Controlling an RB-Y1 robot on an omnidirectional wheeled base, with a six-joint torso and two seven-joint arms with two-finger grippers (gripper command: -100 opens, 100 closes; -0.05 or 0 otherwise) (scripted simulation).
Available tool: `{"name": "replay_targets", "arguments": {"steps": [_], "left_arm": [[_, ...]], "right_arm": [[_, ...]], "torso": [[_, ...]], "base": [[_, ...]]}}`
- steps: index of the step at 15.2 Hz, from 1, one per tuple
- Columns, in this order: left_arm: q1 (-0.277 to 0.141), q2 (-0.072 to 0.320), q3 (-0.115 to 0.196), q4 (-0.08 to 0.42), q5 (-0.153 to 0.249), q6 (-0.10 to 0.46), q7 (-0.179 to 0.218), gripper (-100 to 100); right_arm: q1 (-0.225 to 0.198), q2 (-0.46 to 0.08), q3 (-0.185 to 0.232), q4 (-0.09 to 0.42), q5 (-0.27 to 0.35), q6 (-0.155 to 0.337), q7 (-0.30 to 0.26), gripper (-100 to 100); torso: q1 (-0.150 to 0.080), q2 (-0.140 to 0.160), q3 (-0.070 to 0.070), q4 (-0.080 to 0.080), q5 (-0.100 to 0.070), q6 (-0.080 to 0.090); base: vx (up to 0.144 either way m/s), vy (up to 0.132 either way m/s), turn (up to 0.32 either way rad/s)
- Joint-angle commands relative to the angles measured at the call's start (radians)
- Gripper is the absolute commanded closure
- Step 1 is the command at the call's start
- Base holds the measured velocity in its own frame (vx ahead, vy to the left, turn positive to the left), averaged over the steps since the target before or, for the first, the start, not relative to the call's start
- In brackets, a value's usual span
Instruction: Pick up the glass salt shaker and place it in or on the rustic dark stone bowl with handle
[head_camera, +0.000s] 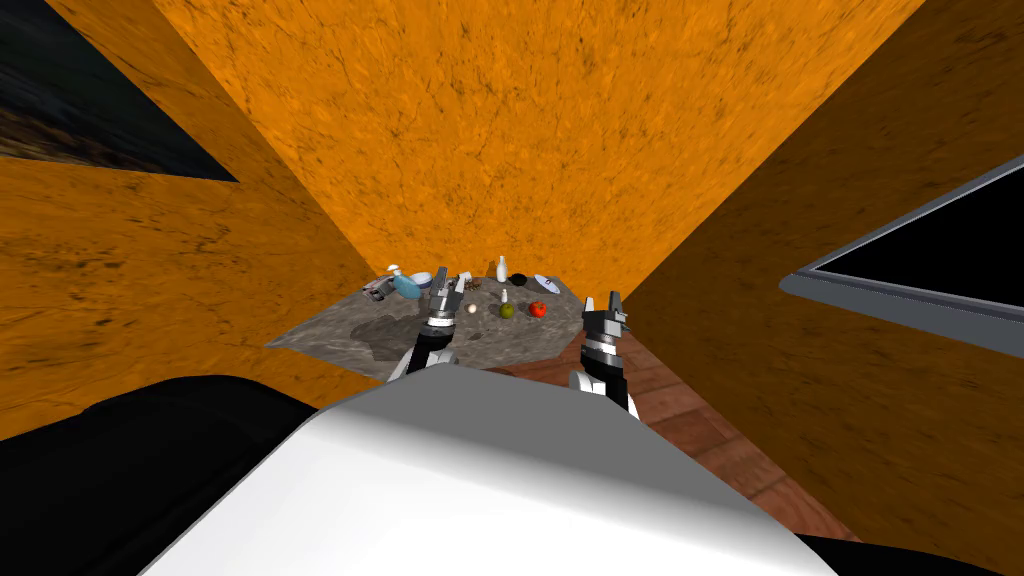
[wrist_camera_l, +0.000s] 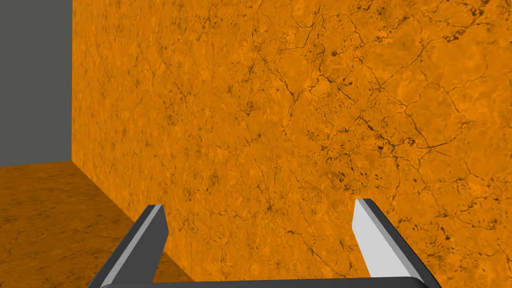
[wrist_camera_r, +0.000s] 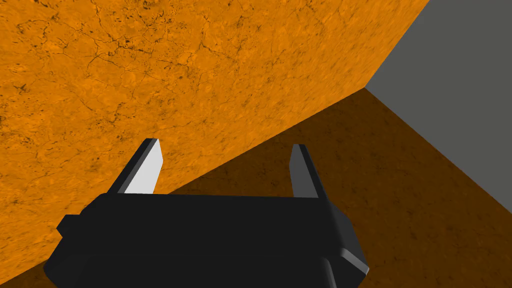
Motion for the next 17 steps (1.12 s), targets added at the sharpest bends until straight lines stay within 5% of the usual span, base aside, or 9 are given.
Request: {"name": "replay_targets", "arguments": {"steps": [1, 6, 11, 17], "left_arm": [[-0.006, 0.031, 0.002, 0.004, -0.003, 0.001, 0.0, -100], [-0.04, 0.129, 0.006, 0.036, -0.022, 0.015, -0.007, -100], [-0.103, 0.232, -0.002, 0.125, -0.065, 0.064, -0.035, -100], [-0.166, 0.293, -0.022, 0.222, -0.11, 0.124, -0.073, -100]], "right_arm": [[0.0, 0.0, 0.0, 0.0, 0.0, 0.0, 0.0, 0], [0.0, 0.0, 0.0, 0.0, 0.0, 0.0, 0.0, 0], [0.0, 0.0, 0.0, 0.0, 0.0, 0.0, 0.0, 0], [0.0, 0.0, 0.0, 0.0, 0.0, 0.0, 0.0, 0]], "torso": [[0.0, 0.0, 0.0, 0.0, 0.0, 0.0], [-0.002, 0.0, 0.0, 0.0, 0.0, 0.0], [-0.004, -0.002, -0.001, 0.0, -0.001, 0.0], [-0.003, -0.005, -0.003, -0.001, -0.001, 0.0]], "base": [[0.002, -0.006, 0.021], [0.003, -0.03, 0.048], [0.022, -0.052, 0.04], [0.054, -0.043, -0.015]]}}
